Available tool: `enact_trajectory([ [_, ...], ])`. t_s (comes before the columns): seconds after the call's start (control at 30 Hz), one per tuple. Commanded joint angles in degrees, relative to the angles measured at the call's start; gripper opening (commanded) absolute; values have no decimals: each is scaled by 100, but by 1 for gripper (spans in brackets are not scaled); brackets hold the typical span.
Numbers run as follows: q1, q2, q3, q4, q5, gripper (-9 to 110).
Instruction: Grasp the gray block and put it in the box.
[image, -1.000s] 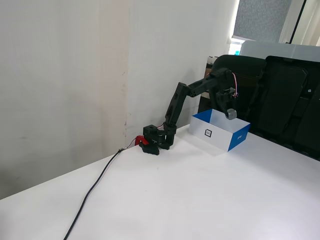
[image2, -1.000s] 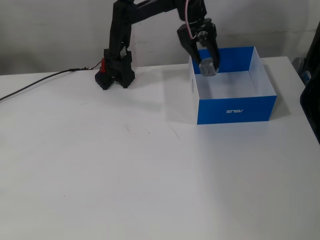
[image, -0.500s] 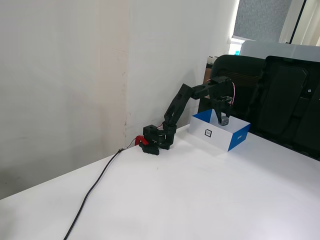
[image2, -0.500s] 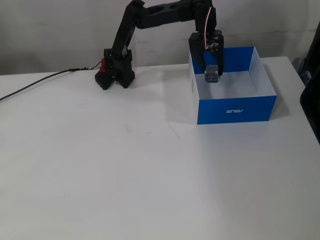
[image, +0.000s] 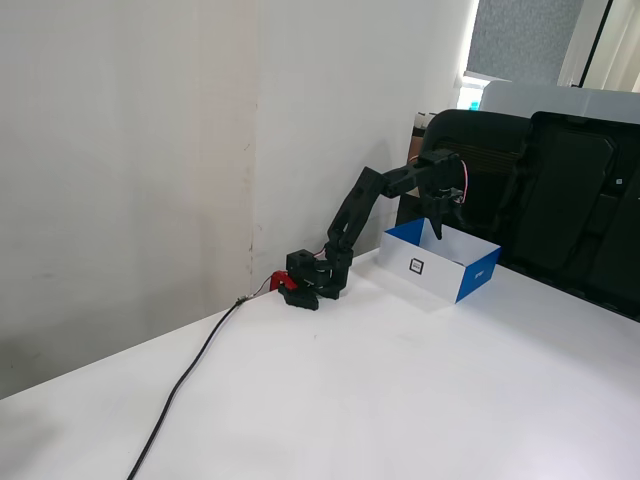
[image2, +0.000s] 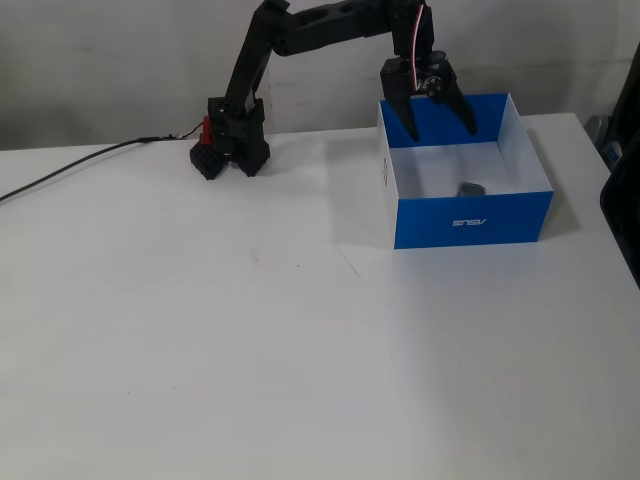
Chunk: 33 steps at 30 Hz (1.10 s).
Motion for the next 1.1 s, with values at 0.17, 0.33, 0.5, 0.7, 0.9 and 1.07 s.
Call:
enact_trajectory([
  [0.17, -378, 246, -563, 246, 35, 32],
  [0.33, -1415, 562, -686, 246, -26, 27],
  [0.5, -2795, 791, -888, 246, -44, 23],
  [0.7, -4113, 826, -1055, 246, -62, 20],
  [0.9, -5124, 747, -1081, 237, -70, 17],
  [1.07, -5871, 571, -1081, 211, -79, 16],
])
